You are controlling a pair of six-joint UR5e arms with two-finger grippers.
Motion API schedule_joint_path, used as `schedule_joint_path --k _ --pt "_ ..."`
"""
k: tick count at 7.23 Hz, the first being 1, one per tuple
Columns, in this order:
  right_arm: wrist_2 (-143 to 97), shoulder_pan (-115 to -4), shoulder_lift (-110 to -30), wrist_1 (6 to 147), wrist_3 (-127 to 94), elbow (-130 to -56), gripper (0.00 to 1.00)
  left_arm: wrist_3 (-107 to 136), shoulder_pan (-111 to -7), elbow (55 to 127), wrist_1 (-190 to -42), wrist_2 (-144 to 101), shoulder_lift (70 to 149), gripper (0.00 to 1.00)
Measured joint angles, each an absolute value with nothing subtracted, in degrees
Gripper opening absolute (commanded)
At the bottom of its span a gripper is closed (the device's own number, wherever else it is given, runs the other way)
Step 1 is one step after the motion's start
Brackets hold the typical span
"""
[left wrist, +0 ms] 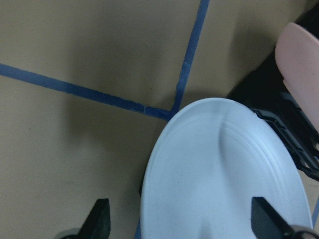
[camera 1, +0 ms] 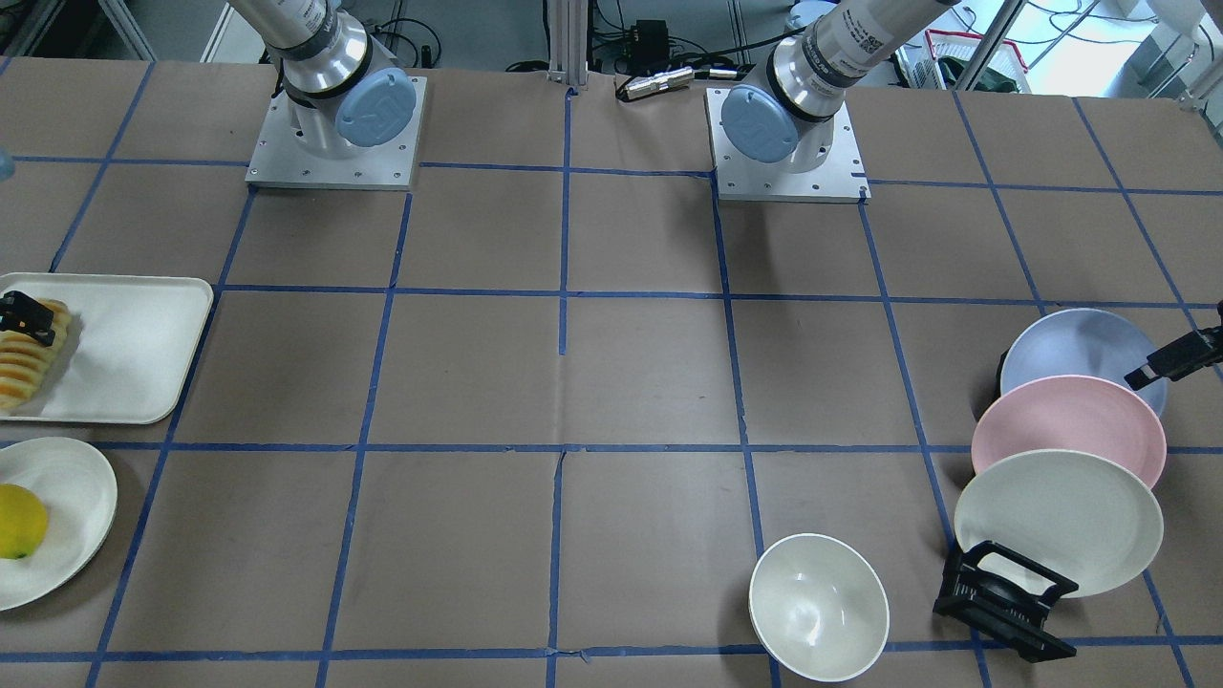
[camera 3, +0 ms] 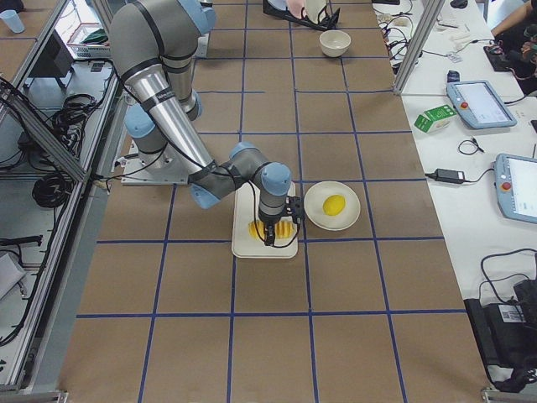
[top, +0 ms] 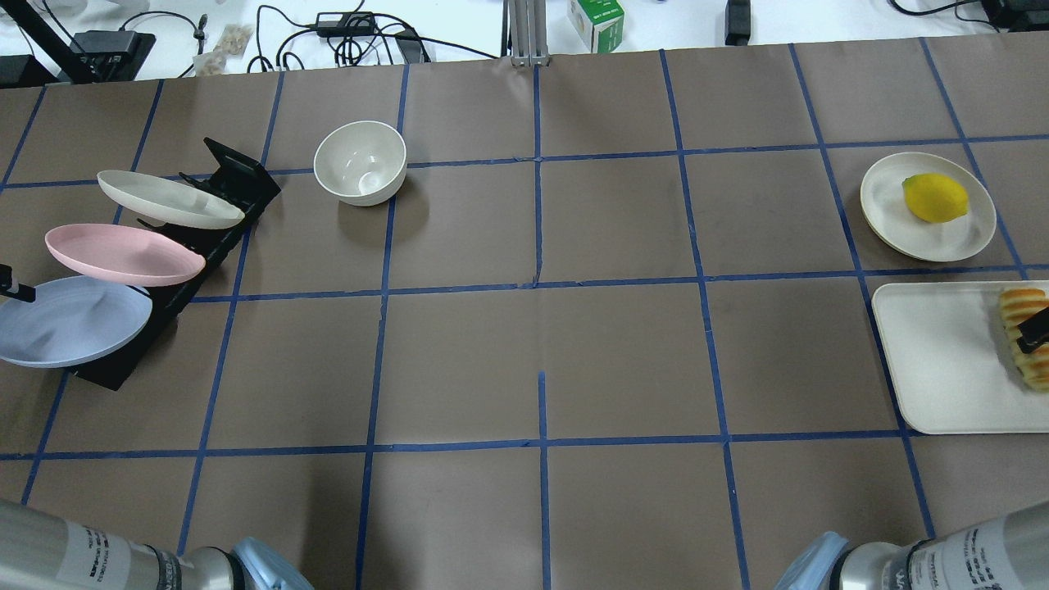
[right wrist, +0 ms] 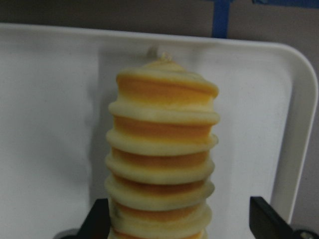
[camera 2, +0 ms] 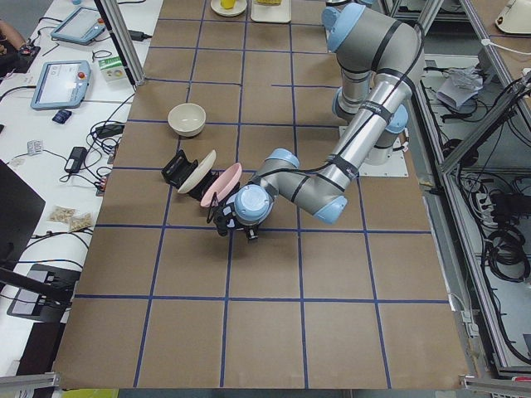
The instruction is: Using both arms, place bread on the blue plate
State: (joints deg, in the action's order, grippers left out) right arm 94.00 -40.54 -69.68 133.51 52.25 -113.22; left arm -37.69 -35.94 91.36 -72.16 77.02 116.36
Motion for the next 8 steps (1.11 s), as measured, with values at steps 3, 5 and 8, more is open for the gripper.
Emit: schedule_joint_path --k 3,5,8 --pt "90.82 -40.52 -69.39 133.34 52.17 -112.99 0.63 -37.19 -35.96 91.28 -72.43 76.80 117.92 0.64" --pt "90.55 -40.52 -69.19 133.32 52.26 -112.90 0.59 -37.12 -36.08 91.50 -73.41 77.02 118.02 0.31" --pt "90.86 -40.77 -69.38 133.08 52.17 -112.53 0.41 -37.24 -36.28 91.10 -74.71 77.44 117.70 0.09"
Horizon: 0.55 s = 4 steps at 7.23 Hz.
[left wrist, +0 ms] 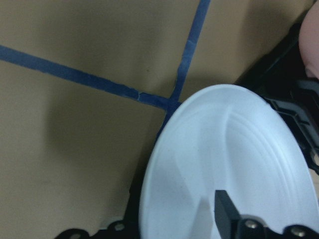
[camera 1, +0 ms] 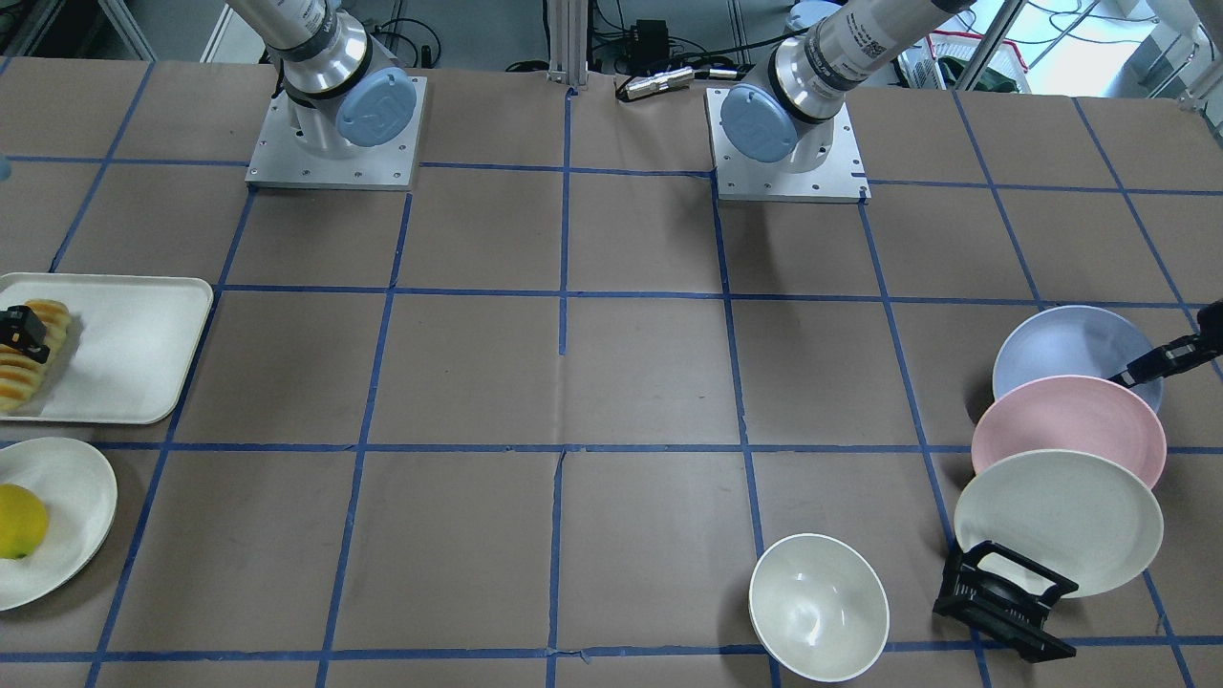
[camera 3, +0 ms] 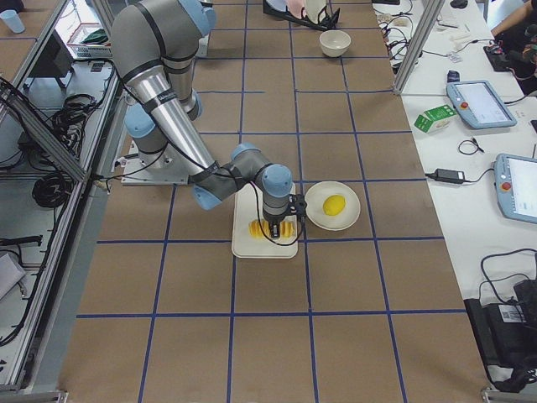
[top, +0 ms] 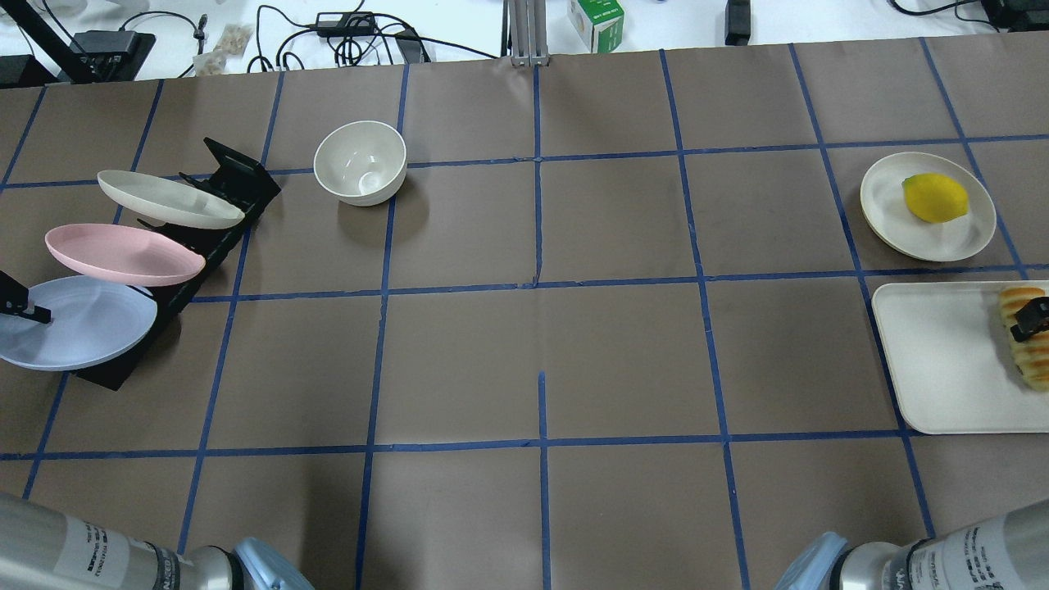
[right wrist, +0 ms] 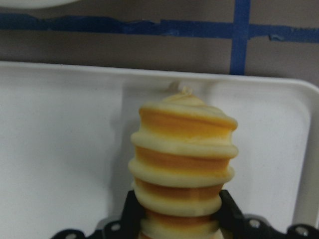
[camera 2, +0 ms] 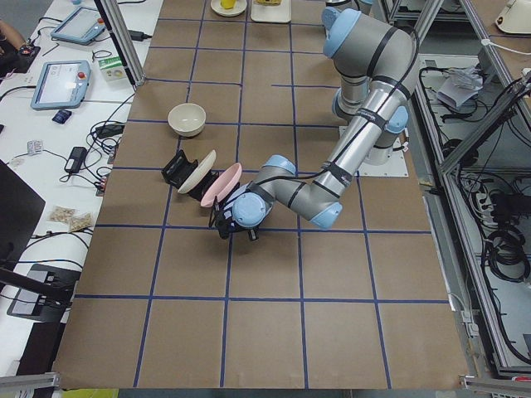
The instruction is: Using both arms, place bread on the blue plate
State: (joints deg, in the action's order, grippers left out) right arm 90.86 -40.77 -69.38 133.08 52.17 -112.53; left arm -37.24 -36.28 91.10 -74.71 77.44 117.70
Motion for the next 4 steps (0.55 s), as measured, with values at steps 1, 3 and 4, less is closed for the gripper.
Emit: schedule_joint_path --k 1,3,4 --pt "91.06 -40.82 -69.40 133.02 52.14 -112.34 0.41 -37.26 -36.34 90.75 -74.77 77.84 117.45 0.00" --pt "90.92 -41.48 -70.19 132.59 52.12 -112.12 0.41 -37.27 -36.52 89.82 -74.93 78.53 116.85 0.00" --pt "90.77 -41.82 -71.23 131.46 52.10 -112.09 0.41 -37.27 -36.64 89.35 -75.33 78.63 116.12 0.00"
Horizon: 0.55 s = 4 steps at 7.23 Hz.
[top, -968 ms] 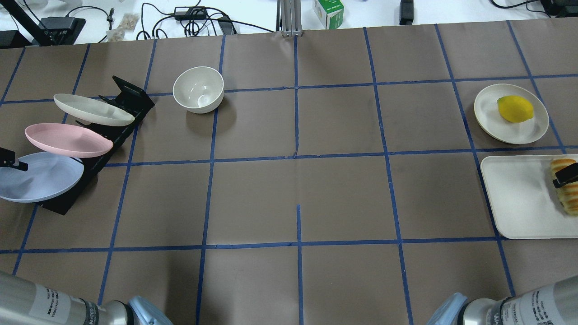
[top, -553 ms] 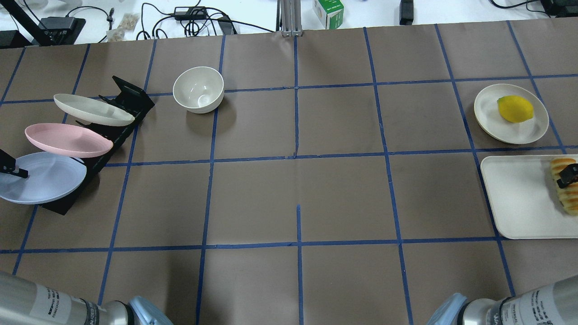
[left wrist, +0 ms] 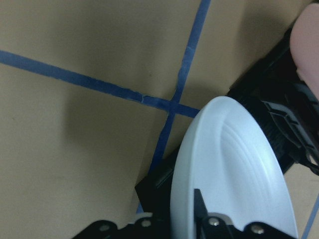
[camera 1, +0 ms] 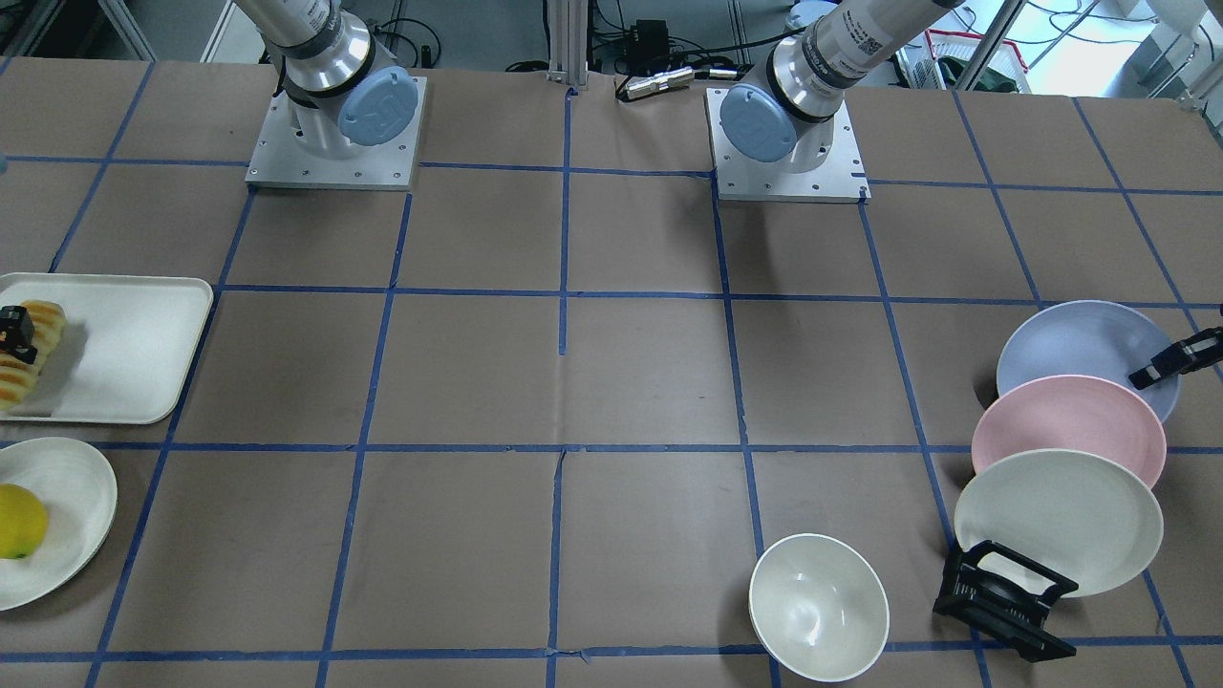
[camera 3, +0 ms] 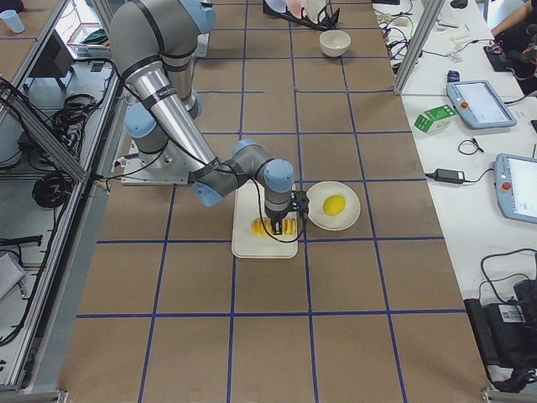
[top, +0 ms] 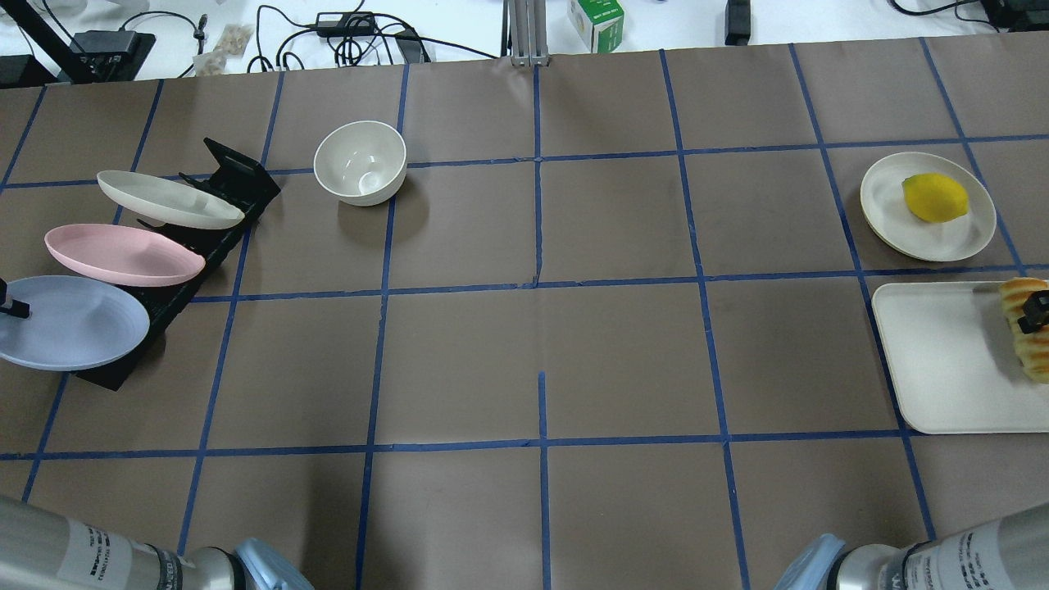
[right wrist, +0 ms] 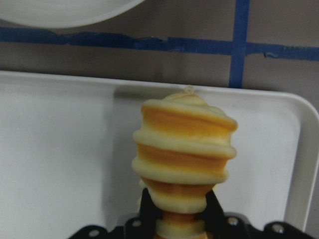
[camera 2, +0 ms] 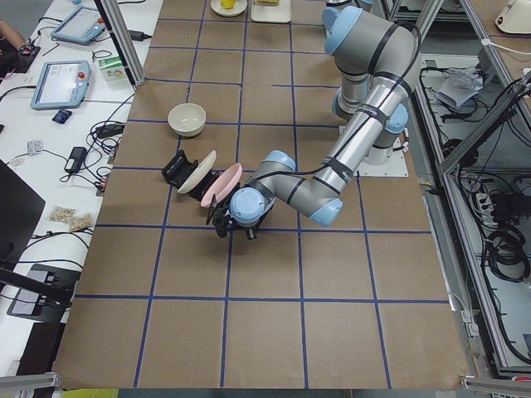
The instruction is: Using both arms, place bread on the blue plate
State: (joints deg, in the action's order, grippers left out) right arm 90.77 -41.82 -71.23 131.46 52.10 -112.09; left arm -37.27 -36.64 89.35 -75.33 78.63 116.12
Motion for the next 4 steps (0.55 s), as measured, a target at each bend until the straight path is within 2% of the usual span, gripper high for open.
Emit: schedule_joint_path --k 4 --pt "90.68 -44.37 -75.60 126.85 51.50 -111.72 0.41 -37.27 -36.79 83.55 -84.93 79.01 112.87 0.00"
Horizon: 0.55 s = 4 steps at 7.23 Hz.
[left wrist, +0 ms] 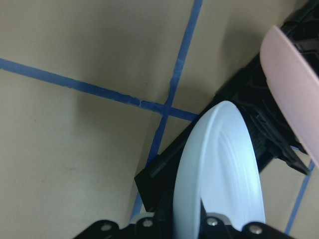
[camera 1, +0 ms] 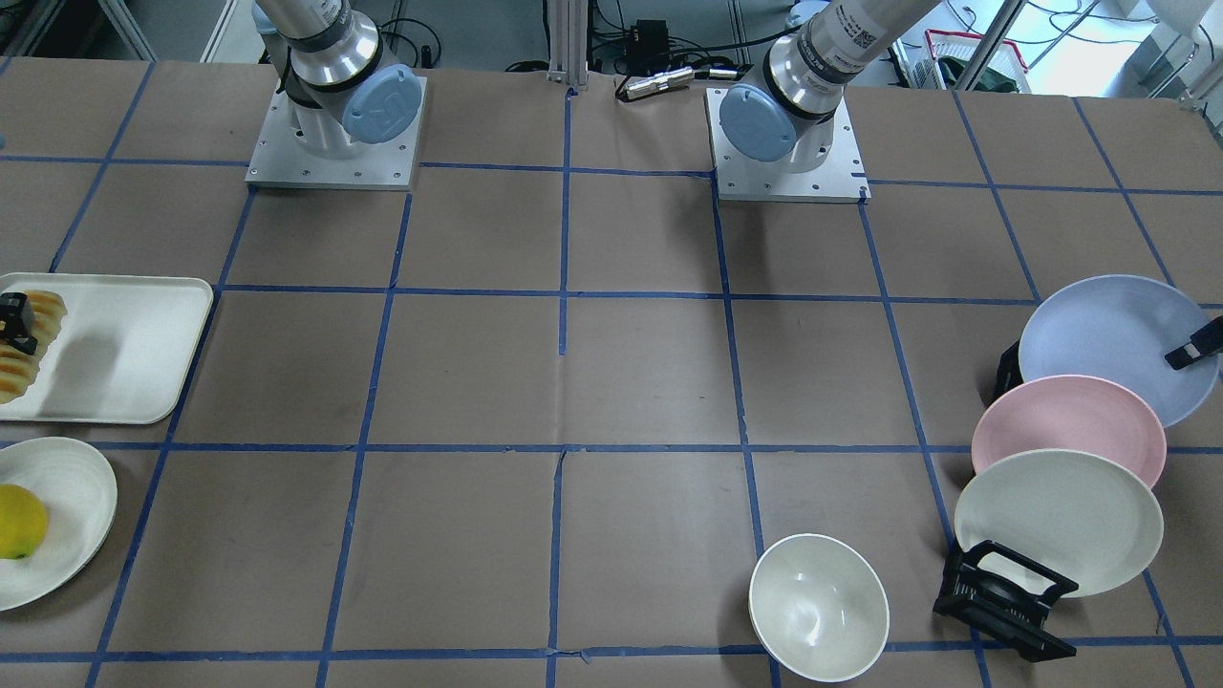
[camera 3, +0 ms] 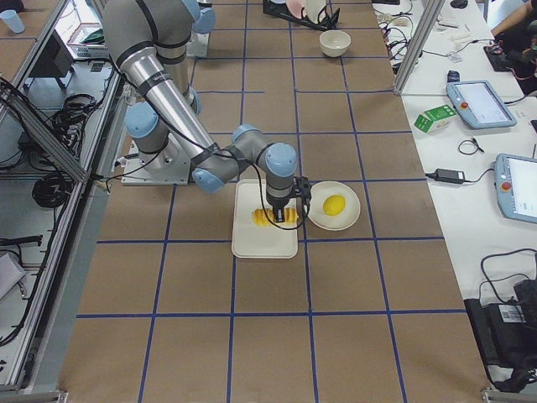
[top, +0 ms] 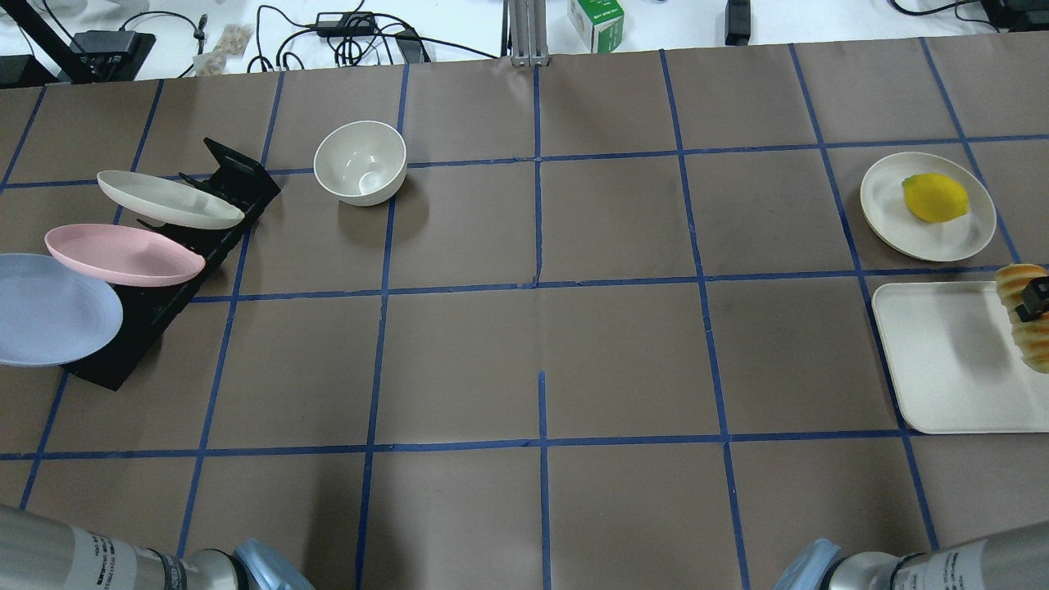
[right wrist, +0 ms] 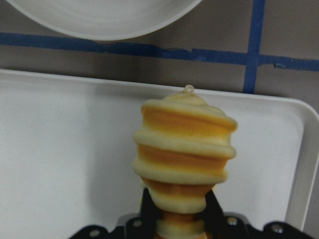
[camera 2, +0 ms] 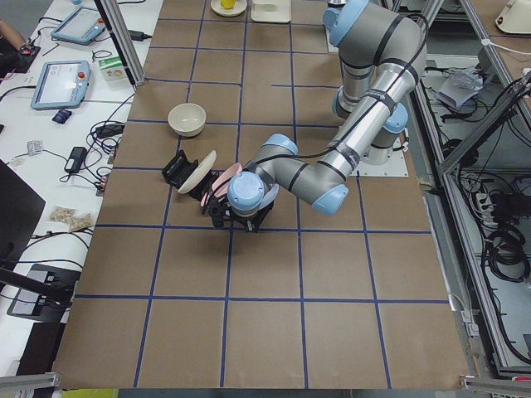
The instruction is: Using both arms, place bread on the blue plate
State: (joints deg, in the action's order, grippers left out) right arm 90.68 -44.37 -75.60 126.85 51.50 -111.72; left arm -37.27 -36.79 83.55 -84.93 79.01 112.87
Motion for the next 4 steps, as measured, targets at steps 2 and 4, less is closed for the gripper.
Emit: schedule_joint_path --k 2,4 --pt "90.74 -46.91 -79.06 123.09 48.87 -111.34 0.41 -37.27 -36.61 80.42 -92.43 81.86 110.74 0.00" --pt "91.16 -51.16 -83.30 118.76 43.18 -111.06 0.41 -37.25 -36.33 79.57 -99.68 84.31 108.08 0.00"
